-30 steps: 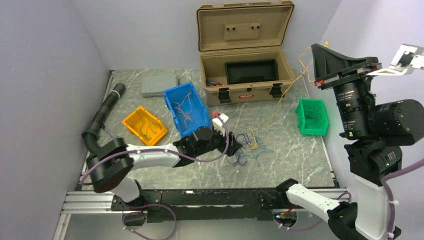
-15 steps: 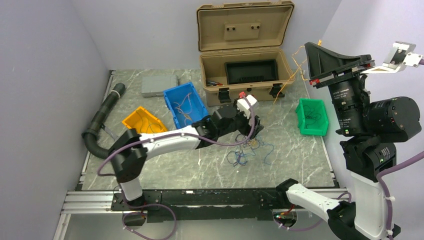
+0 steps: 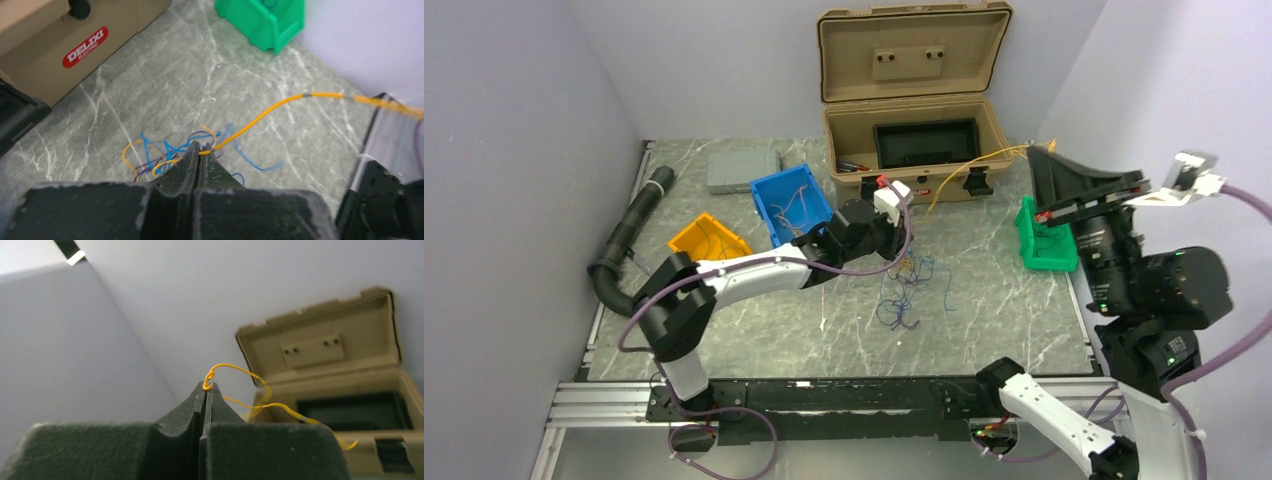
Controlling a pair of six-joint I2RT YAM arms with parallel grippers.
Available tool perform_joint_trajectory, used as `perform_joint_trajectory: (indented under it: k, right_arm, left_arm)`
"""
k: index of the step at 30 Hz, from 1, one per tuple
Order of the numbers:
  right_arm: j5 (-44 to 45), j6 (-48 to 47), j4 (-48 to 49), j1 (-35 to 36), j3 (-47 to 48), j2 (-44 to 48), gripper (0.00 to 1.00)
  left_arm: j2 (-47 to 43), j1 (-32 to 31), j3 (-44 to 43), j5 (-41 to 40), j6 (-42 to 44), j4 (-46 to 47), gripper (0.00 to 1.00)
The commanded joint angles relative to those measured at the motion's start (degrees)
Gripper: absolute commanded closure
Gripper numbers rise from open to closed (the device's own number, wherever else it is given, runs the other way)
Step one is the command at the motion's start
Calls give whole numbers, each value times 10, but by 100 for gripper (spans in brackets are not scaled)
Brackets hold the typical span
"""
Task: Untangle the cables
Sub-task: Untie the cable.
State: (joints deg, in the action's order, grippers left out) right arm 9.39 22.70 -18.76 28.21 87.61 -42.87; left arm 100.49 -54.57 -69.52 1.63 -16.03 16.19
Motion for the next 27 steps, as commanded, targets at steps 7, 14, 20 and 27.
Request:
perform_joint_trajectory:
  k: [7, 14, 20, 27]
  right_arm:
    - [31, 11, -70, 0, -223, 79, 100]
    - [-140, -52, -26, 0, -337, 133, 100]
    - [-214, -75, 34, 0, -387, 158, 100]
    - [-302, -70, 101, 0, -427, 145, 98]
  left_arm:
    - [-133, 14, -95, 84, 7, -137, 100]
    - [-110, 19, -216, 134, 2, -256, 100]
    - [-103, 23, -242, 183, -16, -268, 100]
    - [-113, 23, -204, 204, -21, -243, 100]
